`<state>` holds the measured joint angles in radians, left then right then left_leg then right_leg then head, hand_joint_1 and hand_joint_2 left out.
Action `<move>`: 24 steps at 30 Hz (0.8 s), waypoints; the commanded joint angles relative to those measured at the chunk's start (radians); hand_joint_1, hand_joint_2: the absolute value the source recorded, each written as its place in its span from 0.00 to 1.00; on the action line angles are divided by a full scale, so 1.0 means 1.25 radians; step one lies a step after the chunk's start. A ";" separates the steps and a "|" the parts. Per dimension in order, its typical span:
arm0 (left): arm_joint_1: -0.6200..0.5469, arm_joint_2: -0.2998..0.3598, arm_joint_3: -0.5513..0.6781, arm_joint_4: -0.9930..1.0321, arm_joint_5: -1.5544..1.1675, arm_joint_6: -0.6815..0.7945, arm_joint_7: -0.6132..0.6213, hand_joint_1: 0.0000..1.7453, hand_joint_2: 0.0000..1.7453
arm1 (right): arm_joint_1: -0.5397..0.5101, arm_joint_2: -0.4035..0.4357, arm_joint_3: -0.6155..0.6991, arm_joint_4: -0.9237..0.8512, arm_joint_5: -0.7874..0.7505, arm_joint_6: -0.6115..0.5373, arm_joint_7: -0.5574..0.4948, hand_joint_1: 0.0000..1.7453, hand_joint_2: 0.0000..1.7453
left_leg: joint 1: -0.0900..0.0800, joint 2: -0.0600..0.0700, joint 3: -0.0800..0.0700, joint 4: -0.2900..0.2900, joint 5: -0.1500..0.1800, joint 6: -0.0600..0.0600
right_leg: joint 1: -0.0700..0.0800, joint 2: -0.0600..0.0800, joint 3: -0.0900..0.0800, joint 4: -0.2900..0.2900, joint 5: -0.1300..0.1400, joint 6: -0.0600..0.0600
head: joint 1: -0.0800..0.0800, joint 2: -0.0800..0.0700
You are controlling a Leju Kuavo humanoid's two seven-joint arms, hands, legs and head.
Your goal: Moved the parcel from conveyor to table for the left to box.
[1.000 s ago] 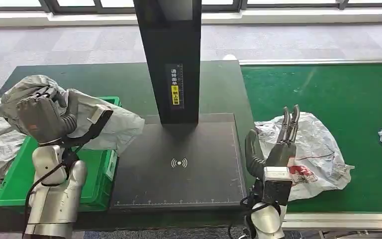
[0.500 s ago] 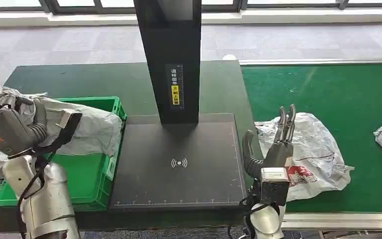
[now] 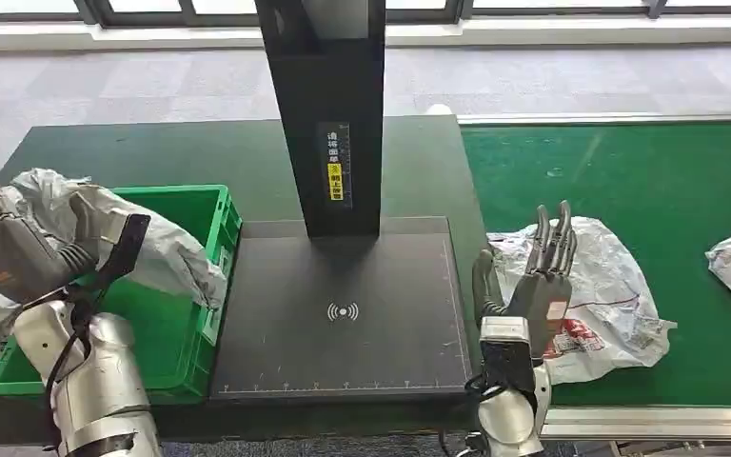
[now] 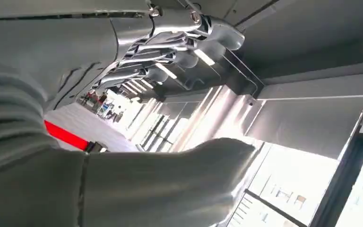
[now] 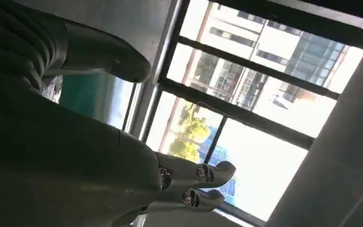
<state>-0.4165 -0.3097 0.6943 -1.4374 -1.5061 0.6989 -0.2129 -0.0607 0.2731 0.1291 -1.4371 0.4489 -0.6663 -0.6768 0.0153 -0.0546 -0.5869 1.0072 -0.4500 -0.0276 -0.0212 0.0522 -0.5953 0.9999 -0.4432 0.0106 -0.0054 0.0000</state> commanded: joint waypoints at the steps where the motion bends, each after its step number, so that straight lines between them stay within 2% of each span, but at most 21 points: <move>1: -0.031 -0.013 0.040 0.053 -0.014 -0.001 0.002 0.00 0.00 | -0.075 0.004 -0.168 0.172 0.041 -0.023 0.009 0.00 1.00 | 0.000 0.003 0.002 -0.002 0.001 0.002 | 0.002 -0.006 0.004 -0.003 0.001 -0.001 | 0.000 0.000; 7: -0.031 -0.013 0.040 0.053 -0.014 -0.001 0.002 0.00 0.00 | -0.075 0.004 -0.168 0.172 0.041 -0.023 0.009 0.00 1.00 | 0.000 0.003 0.003 -0.002 0.000 0.001 | 0.001 -0.005 0.003 -0.002 0.000 -0.001 | 0.000 0.000; 8: -0.032 -0.012 0.038 0.053 -0.008 -0.001 -0.001 0.00 0.00 | -0.077 0.010 -0.171 0.175 0.048 -0.025 0.007 0.00 1.00 | 0.000 0.001 0.001 0.000 0.000 0.000 | 0.001 -0.002 0.001 -0.001 0.000 -0.001 | 0.000 0.000; 16: -0.054 -0.026 0.072 0.060 0.009 -0.001 -0.043 0.00 0.00 | -0.168 0.019 -0.309 0.331 0.187 -0.025 0.064 0.00 1.00 | 0.000 0.001 0.001 0.000 0.000 0.001 | 0.001 -0.002 0.001 -0.001 0.000 0.000 | 0.000 0.000; 17: -0.055 -0.031 0.081 0.054 0.028 -0.001 -0.068 0.00 0.00 | -0.177 0.020 -0.333 0.344 0.221 -0.025 0.081 0.00 0.00 | 0.001 0.003 0.001 -0.001 0.000 0.001 | 0.001 -0.003 0.002 -0.002 0.001 -0.001 | 0.000 0.000; 18: -0.063 -0.031 0.102 0.064 0.068 -0.001 -0.113 0.00 0.00 | -0.184 0.031 -0.371 0.351 0.283 -0.025 0.102 0.00 0.00 | 0.000 0.002 0.001 0.000 0.000 0.001 | 0.001 -0.002 0.001 -0.001 0.001 0.000 | 0.000 0.000; 24: -0.063 -0.031 0.102 0.064 0.068 -0.001 -0.113 0.00 0.00 | -0.184 0.031 -0.371 0.351 0.283 -0.025 0.102 0.00 0.00 | 0.000 0.003 0.002 -0.001 0.000 0.001 | 0.001 -0.005 0.002 -0.001 0.001 -0.001 | 0.000 0.000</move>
<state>-0.4411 -0.3296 0.7397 -1.4084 -1.4301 0.6989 -0.3487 -0.2194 0.2896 -0.1816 -1.1371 0.7939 -0.6939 -0.5543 0.0152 -0.0549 -0.5872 1.0075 -0.4495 -0.0272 -0.0213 0.0519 -0.5954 1.0000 -0.4422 0.0109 -0.0057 0.0000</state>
